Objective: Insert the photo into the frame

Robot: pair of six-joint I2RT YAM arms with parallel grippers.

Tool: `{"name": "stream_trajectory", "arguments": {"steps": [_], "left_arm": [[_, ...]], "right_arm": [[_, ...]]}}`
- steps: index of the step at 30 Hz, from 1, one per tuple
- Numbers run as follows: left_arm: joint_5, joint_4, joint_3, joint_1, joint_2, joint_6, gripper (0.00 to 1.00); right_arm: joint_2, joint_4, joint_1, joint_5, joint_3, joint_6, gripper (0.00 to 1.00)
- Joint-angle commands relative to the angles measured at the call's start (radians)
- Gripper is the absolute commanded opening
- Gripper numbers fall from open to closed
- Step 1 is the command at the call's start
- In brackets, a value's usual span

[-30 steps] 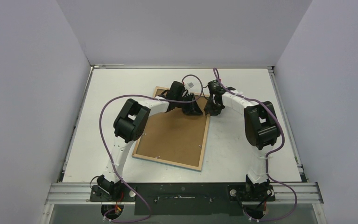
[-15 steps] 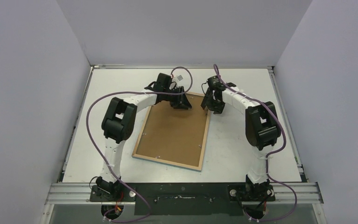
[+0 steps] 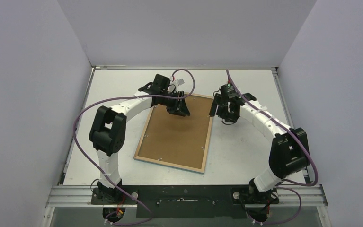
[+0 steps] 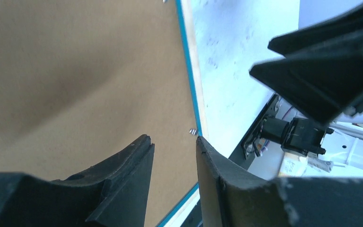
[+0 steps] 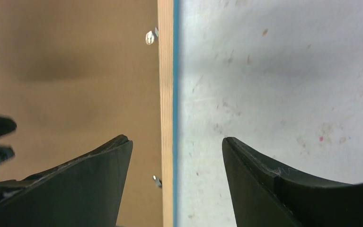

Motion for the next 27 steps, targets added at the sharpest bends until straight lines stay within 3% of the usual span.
{"name": "stream_trajectory", "arguments": {"steps": [1, 6, 14, 27], "left_arm": [[0.077, -0.008, -0.060, -0.017, -0.032, -0.003, 0.36], [0.115, 0.038, -0.077, -0.085, 0.002, -0.067, 0.33], [0.148, 0.217, -0.110, -0.139, 0.081, -0.185, 0.24], [0.144, 0.229, -0.191, -0.151, 0.140, -0.152, 0.21]], "right_arm": [[-0.080, -0.001, 0.122, -0.010, -0.088, -0.050, 0.71], [-0.099, 0.045, 0.220, -0.036, -0.194, -0.004, 0.69], [-0.075, 0.085, 0.266, -0.063, -0.261, -0.024, 0.54], [-0.010, 0.163, 0.291, -0.097, -0.277, -0.058, 0.46]]}}
